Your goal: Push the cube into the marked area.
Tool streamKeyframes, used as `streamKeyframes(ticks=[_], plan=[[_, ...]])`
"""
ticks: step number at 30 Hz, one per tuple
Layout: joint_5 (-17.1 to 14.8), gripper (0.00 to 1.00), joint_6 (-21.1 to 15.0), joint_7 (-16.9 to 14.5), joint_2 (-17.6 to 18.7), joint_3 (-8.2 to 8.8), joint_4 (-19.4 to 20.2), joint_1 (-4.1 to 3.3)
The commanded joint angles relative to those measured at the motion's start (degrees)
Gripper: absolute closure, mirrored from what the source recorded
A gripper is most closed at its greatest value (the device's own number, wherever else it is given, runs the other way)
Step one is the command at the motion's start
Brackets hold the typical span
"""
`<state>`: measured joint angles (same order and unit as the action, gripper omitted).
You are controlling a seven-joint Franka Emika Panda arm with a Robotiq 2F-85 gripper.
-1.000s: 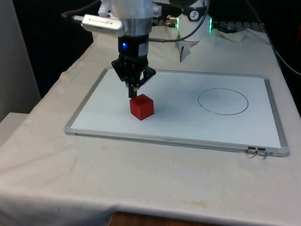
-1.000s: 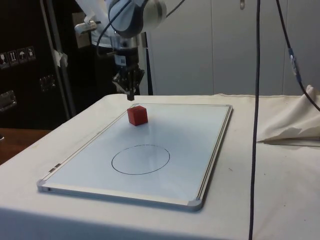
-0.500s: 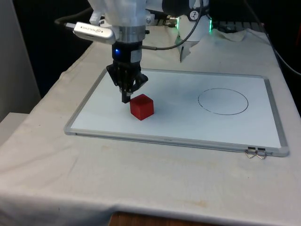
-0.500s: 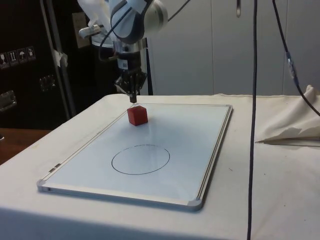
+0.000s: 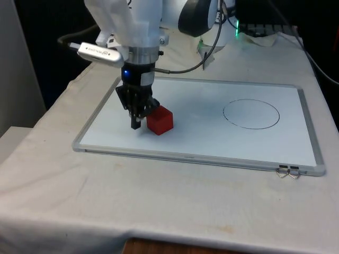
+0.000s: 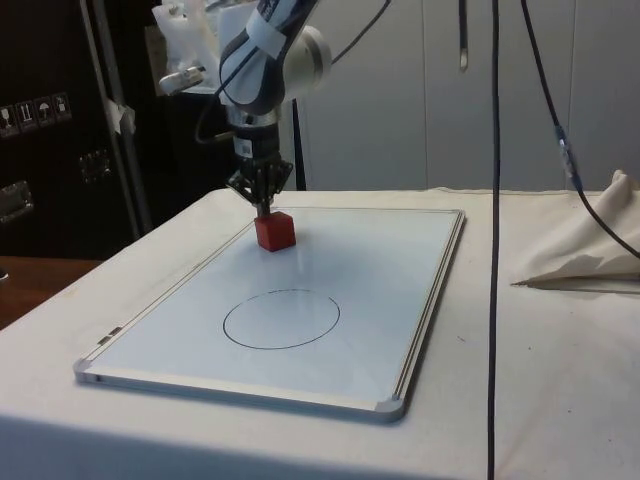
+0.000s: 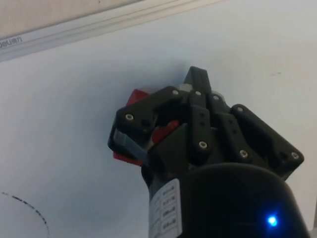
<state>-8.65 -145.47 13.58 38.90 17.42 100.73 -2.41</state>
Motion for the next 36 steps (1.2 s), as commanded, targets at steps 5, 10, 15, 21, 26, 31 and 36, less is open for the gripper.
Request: streamKeyframes(ticks=[5, 10, 15, 21, 26, 31, 36], plan=[[-0.6, 1.00, 0.6, 0.8, 0.7, 0.80, -1.0, 0.23], [-0.5, 1.00, 1.0, 2.1, 0.8, 1.43, -1.2, 0.06], [-0.5, 1.00, 1.5, 3.4, 0.3, 1.55, -0.8, 0.00], [-0.7, 1.00, 3.0, 5.0, -0.1, 1.49, -0.5, 0.17], [-0.7, 1.00, 4.1, 5.9, 0.2, 1.72, -0.8, 0.06], [-1.8, 1.00, 6.0, 6.6, -0.7, 1.72, -0.1, 0.17], [-2.9, 1.00, 7.3, 6.9, -1.4, 1.66, 0.6, 0.29]])
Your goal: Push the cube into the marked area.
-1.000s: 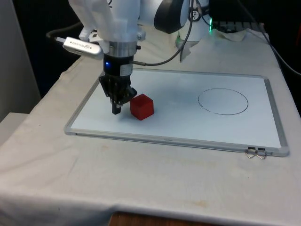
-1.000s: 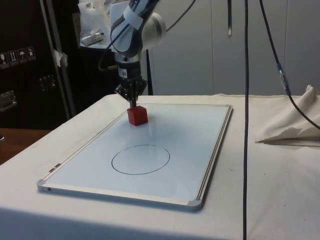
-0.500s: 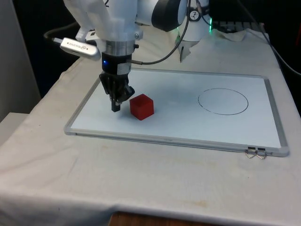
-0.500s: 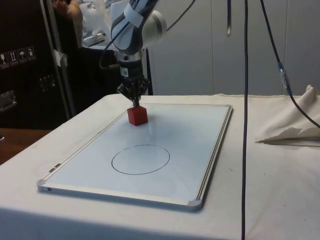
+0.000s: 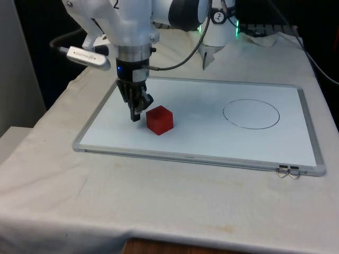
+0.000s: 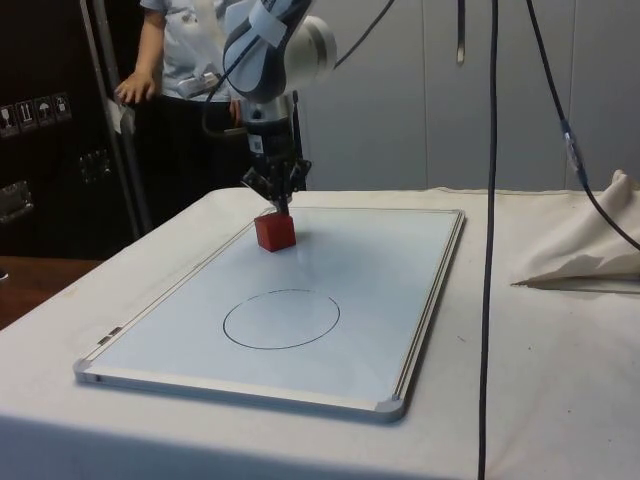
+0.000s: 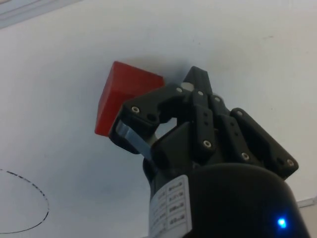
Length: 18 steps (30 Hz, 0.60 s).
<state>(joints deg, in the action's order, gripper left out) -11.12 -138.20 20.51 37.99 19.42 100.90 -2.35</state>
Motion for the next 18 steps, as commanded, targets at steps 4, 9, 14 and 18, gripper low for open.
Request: streamKeyframes(ticks=[4, 9, 14, 18], plan=[[-2.1, 1.00, 1.0, -0.1, -0.8, -0.34, 0.9, 0.34], [-4.0, 1.00, 1.6, -0.2, -0.1, -0.57, -0.2, 0.52], [-5.0, 1.00, 1.5, -0.1, 0.8, -0.52, -1.8, 0.34], [-5.7, 1.00, 1.3, -0.6, 1.1, -0.63, -2.2, 0.23]])
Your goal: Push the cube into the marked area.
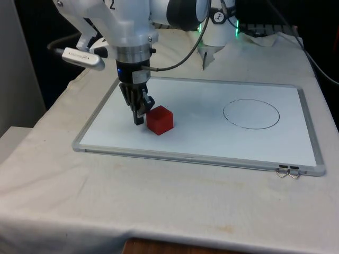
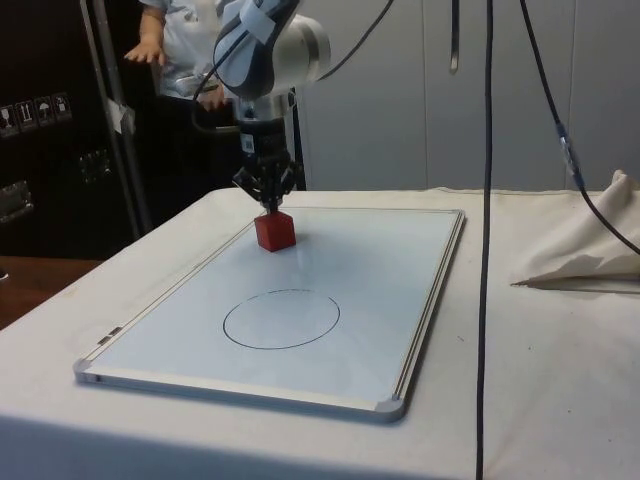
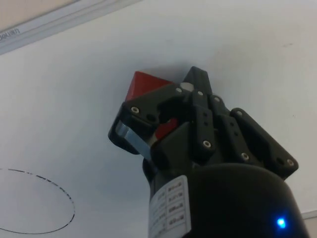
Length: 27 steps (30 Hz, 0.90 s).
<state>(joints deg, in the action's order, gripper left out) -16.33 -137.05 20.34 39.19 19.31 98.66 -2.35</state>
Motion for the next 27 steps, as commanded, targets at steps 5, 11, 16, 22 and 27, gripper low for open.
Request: streamKeyframes(ticks=[5, 11, 16, 22, 27], plan=[[-0.4, 1.00, 0.1, -2.1, -0.3, -0.74, 0.2, 0.06], [-0.5, 1.00, 0.3, -3.2, -0.4, -1.26, 0.5, -0.17], [-0.6, 1.00, 1.3, -3.6, -0.7, -1.89, 0.7, -0.29], [-0.9, 1.00, 2.8, -3.6, -1.1, -2.41, 1.0, -0.46], [-1.0, 1.00, 4.1, -3.6, -1.6, -2.69, 1.6, -0.52]])
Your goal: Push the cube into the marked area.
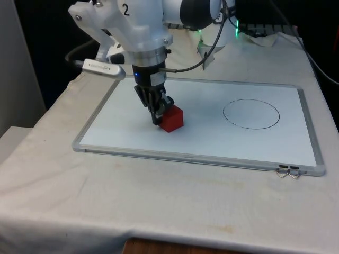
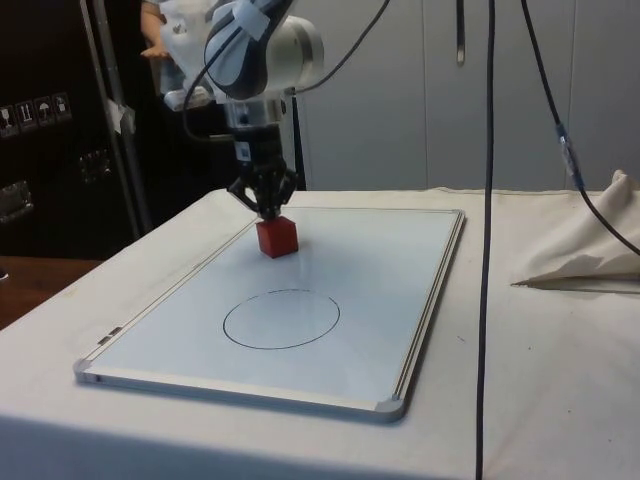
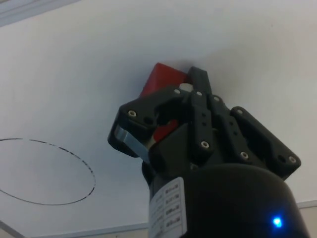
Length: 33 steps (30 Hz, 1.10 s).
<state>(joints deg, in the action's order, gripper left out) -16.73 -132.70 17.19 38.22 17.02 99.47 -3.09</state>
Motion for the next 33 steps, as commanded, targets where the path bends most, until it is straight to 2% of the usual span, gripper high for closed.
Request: streamKeyframes(ticks=[1, 6, 7, 8, 14, 15, 16, 21, 22, 23, 24, 31, 32, 33], plan=[[-0.7, 1.00, 0.0, -0.5, -0.9, -0.46, 1.0, 0.17], [-1.7, 1.00, 1.2, -1.2, -2.5, -0.80, 3.4, 0.23], [-0.9, 1.00, 1.3, -0.5, -1.8, -0.23, 2.5, -0.11], [-1.9, 1.00, 1.4, -1.4, -2.8, -0.74, 3.8, 0.23], [-3.8, 1.00, 2.7, -2.5, -4.5, -0.74, 6.4, 0.34], [-3.0, 1.00, 2.5, -1.9, -4.0, -0.29, 5.9, -0.11], [-4.1, 1.00, 2.9, -2.7, -4.6, -0.74, 6.7, 0.34], [-6.5, 1.00, 4.1, -3.7, -5.5, -0.52, 8.0, 0.29], [-6.8, 1.00, 4.3, -3.8, -5.6, -0.52, 8.2, 0.29], [-6.2, 1.00, 4.2, -3.5, -5.2, -0.06, 7.8, -0.06], [-7.2, 1.00, 4.5, -4.0, -5.7, -0.52, 8.3, 0.29], [-8.8, 1.00, 5.8, -5.4, -4.9, -0.69, 7.0, 0.17], [-8.4, 1.00, 5.3, -5.1, -5.2, -0.34, 7.6, -0.11], [-8.7, 1.00, 5.8, -5.6, -4.8, -0.80, 6.9, 0.11]])
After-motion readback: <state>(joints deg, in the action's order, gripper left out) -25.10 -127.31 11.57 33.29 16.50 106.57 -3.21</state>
